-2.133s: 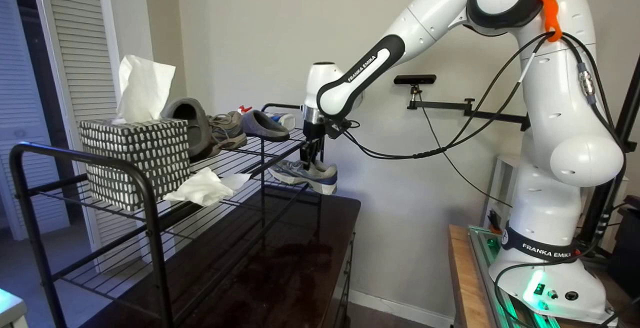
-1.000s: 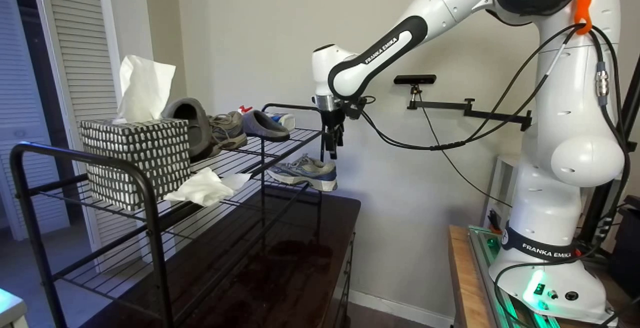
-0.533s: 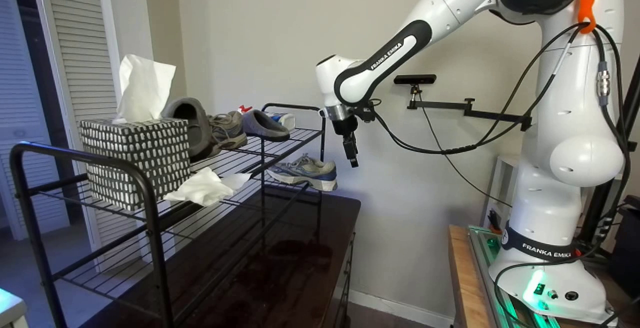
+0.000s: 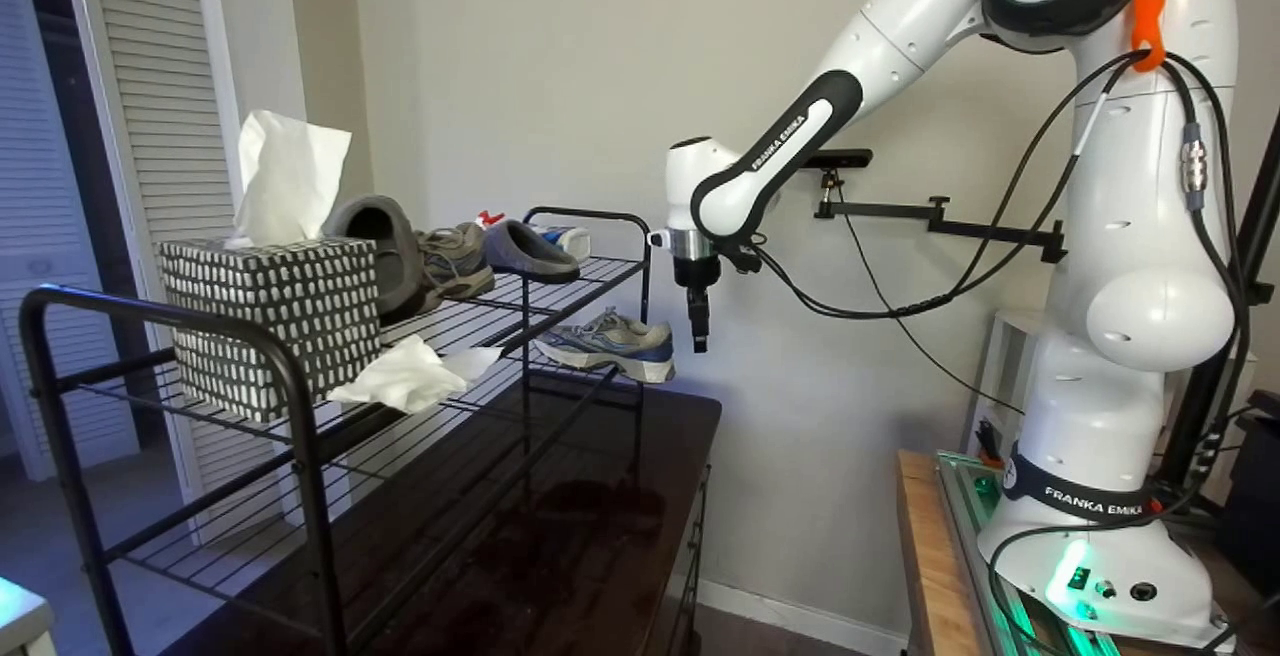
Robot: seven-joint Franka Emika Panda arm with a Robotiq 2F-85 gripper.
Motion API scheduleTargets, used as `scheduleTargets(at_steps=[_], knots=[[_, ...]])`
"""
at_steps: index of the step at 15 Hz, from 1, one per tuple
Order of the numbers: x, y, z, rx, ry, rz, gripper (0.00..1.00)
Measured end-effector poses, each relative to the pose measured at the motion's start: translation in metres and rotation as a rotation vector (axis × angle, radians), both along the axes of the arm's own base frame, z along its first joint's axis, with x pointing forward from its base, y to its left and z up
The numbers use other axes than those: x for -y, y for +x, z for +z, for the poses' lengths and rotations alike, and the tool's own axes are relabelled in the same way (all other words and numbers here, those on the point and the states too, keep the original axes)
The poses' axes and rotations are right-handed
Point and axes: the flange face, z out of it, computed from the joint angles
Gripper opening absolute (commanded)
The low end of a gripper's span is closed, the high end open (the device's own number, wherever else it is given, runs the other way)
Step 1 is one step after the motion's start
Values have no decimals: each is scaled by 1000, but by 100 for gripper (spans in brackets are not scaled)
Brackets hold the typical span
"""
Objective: Shift one sneaker to the bottom shelf
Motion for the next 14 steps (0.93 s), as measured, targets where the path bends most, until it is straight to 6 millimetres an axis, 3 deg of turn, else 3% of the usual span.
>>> scheduleTargets(at_steps=[7,14], knots=[[21,-31,-32,103,170,-67,100],[23,-34,-35,104,186,-63,100]])
